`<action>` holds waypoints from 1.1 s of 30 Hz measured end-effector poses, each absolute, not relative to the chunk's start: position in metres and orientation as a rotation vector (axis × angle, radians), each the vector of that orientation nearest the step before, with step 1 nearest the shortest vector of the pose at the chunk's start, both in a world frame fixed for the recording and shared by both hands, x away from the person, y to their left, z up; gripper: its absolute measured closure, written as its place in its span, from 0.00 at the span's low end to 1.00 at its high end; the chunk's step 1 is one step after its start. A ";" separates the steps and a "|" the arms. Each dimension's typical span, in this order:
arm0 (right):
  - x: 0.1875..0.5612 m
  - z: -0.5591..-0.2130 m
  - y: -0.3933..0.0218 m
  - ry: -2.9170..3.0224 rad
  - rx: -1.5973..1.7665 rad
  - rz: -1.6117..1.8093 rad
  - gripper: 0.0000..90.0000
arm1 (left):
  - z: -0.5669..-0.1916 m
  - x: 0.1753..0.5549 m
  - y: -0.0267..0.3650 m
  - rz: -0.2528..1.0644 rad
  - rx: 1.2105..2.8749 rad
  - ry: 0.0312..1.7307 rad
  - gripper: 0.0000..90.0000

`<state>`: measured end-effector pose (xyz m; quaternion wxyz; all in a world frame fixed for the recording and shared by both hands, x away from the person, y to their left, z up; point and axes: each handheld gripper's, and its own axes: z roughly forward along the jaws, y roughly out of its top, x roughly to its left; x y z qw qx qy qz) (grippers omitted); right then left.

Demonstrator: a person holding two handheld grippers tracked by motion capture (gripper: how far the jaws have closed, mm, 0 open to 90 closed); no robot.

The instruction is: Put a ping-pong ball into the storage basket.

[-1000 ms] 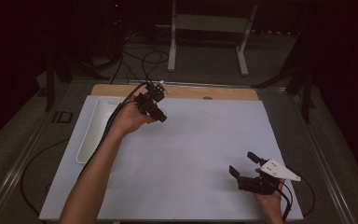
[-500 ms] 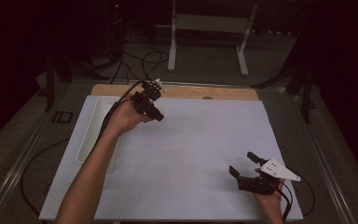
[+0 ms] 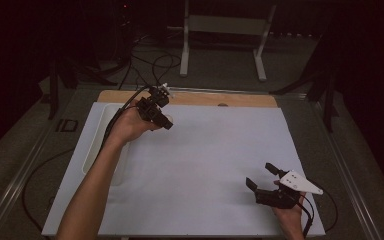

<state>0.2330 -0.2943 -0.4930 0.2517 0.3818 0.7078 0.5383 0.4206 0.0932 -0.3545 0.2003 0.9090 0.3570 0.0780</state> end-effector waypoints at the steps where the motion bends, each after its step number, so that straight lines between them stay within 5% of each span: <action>1: 0.233 -0.493 -0.294 1.926 1.039 1.465 0.09 | -0.354 0.420 0.094 0.219 2.539 1.001 0.57; 33: 0.233 -0.493 -0.294 1.926 1.039 1.464 0.09 | -0.348 0.414 0.101 0.251 2.571 1.002 0.57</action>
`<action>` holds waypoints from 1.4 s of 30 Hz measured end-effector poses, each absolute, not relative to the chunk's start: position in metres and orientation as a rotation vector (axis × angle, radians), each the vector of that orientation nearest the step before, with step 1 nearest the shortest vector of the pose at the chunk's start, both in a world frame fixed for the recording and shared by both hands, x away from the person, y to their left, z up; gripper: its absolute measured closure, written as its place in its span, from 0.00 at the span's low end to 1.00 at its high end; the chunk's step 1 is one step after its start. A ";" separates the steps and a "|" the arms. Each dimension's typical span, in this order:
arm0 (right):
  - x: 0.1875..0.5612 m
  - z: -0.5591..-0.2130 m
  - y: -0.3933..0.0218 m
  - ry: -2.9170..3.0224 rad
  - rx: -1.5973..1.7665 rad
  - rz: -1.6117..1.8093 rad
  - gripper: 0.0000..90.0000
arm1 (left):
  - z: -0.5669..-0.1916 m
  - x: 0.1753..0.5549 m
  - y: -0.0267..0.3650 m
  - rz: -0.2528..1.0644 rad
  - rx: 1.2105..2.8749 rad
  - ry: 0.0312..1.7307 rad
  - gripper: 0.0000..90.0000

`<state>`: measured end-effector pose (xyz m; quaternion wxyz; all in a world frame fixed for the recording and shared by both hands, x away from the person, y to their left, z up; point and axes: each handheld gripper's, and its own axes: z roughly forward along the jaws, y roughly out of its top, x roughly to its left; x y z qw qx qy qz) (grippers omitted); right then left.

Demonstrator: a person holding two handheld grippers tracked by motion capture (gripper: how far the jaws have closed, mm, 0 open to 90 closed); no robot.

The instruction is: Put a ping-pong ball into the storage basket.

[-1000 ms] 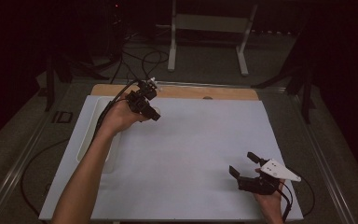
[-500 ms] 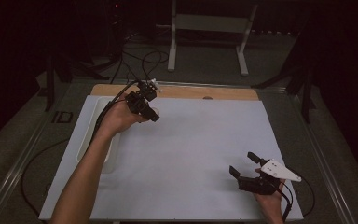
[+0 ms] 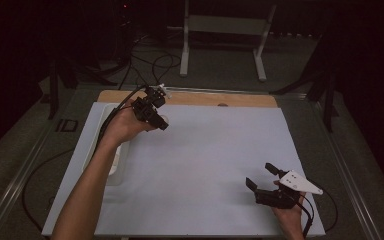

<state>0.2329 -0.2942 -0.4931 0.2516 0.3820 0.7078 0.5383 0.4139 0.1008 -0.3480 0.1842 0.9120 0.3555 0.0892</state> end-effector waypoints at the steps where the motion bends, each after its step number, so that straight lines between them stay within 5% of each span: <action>1: 0.233 -0.493 -0.294 1.926 1.040 1.465 0.09 | -0.347 0.414 0.102 0.253 2.569 1.001 0.57; 42: 0.232 -0.493 -0.294 1.922 1.045 1.465 0.09 | -0.337 0.410 0.136 0.282 2.528 1.044 0.57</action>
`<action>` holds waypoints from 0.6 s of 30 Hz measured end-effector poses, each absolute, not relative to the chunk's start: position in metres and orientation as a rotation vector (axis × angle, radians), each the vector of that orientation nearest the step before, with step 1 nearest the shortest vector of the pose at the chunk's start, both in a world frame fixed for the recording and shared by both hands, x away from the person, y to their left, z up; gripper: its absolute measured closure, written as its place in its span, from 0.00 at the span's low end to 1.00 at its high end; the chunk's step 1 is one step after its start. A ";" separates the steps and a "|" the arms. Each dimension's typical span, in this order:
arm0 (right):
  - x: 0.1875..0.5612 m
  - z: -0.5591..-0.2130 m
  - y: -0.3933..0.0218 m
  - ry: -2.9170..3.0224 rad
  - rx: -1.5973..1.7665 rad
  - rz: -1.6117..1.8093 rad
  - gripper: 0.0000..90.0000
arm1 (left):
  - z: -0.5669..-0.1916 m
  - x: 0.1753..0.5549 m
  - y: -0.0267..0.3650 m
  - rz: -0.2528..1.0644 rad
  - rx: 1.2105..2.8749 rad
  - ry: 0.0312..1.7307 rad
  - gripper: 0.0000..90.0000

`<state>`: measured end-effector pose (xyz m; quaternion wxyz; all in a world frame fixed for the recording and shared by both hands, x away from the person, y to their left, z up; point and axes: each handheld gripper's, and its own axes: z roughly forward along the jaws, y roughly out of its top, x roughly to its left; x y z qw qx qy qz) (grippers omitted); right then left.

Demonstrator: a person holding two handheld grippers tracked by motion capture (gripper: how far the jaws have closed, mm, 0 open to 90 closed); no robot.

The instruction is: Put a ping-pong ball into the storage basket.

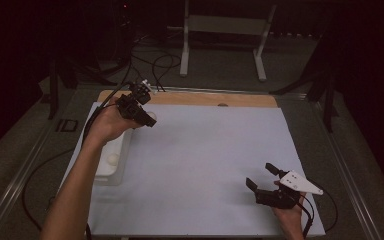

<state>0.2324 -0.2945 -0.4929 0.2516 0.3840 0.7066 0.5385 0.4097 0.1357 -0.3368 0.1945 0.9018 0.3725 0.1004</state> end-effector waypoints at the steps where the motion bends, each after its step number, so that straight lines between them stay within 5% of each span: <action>1: 0.232 -0.493 -0.294 1.922 1.044 1.466 0.09 | -0.336 0.409 0.137 0.283 2.530 1.044 0.57; 18: 0.232 -0.493 -0.295 1.922 1.043 1.464 0.09 | -0.333 0.408 0.146 0.290 2.511 1.064 0.57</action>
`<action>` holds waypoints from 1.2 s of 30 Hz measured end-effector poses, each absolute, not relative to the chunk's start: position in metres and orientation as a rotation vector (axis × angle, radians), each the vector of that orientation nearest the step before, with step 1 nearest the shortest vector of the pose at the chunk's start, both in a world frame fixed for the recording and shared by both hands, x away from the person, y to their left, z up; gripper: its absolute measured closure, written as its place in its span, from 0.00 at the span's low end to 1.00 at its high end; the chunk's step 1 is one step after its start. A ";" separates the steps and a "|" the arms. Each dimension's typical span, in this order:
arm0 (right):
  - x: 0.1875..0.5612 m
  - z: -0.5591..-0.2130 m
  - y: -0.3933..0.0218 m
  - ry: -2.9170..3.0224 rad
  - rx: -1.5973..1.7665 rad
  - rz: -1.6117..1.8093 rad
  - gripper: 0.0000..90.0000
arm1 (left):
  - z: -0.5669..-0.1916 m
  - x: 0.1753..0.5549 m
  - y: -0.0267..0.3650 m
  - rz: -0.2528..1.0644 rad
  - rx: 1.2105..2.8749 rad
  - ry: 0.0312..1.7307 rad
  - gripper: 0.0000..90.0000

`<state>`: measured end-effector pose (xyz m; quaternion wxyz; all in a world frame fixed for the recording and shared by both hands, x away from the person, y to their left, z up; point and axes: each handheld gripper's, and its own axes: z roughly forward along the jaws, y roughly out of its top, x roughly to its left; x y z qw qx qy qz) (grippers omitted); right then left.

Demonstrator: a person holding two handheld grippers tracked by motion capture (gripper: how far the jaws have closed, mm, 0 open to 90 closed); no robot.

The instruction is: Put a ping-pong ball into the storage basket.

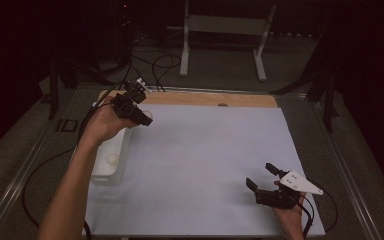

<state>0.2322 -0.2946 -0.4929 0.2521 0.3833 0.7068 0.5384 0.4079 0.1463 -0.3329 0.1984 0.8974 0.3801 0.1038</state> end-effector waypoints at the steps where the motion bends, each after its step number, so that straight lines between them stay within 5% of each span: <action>1: 0.232 -0.493 -0.295 1.921 1.045 1.466 0.09 | -0.333 0.408 0.147 0.291 2.510 1.065 0.57; 36: 0.232 -0.493 -0.294 1.921 1.047 1.465 0.09 | -0.326 0.406 0.164 0.295 2.483 1.105 0.57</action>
